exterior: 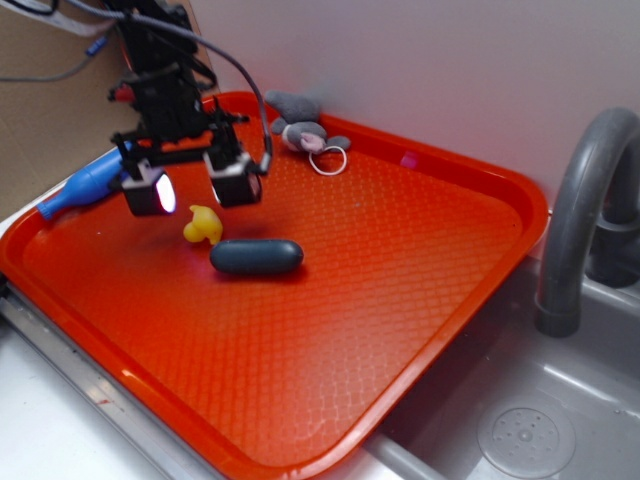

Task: Grab the yellow duck.

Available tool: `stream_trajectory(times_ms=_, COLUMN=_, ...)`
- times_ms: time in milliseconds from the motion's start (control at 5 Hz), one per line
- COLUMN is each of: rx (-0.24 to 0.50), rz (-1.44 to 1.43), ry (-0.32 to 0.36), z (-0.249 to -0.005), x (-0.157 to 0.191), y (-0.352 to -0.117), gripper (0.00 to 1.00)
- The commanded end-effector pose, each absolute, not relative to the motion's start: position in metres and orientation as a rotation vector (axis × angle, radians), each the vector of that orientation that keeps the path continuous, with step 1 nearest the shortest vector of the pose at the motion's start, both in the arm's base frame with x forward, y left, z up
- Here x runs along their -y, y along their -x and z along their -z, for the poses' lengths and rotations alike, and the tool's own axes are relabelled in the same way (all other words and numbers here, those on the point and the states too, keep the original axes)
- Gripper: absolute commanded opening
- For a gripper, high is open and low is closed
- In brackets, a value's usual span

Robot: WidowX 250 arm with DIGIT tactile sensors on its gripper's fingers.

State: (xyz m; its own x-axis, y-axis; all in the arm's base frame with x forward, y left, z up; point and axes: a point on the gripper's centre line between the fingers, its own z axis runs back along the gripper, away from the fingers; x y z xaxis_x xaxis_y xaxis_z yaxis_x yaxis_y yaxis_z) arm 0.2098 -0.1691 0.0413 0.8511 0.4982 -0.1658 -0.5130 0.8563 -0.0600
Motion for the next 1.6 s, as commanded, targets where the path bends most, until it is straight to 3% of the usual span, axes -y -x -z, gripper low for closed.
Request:
stream_trajectory(times_ms=0, rx=-0.207, rz=-0.498, ry=0.058, z=-0.026, x=0.181, y=-0.204, gripper=1.00)
stream_trajectory(times_ms=200, rx=-0.204, rz=-0.524, ry=0.043, z=-0.024, x=0.184, y=-0.200, gripper=0.98)
stream_trajectory(times_ms=400, rx=-0.170, rz=-0.531, ry=-0.033, z=-0.027, x=0.186, y=-0.195, gripper=0.00)
stream_trajectory(times_ms=1000, rx=-0.136, rz=-0.610, ry=-0.032, z=-0.036, x=0.166, y=-0.194, gripper=0.00)
stream_trajectory(times_ms=1200, rx=-0.073, rz=-0.577, ry=-0.005, z=-0.060, x=0.170, y=-0.200, gripper=0.00)
stream_trajectory(times_ms=1400, rx=0.051, rz=-0.535, ry=0.035, z=-0.099, x=0.174, y=-0.202, gripper=0.00)
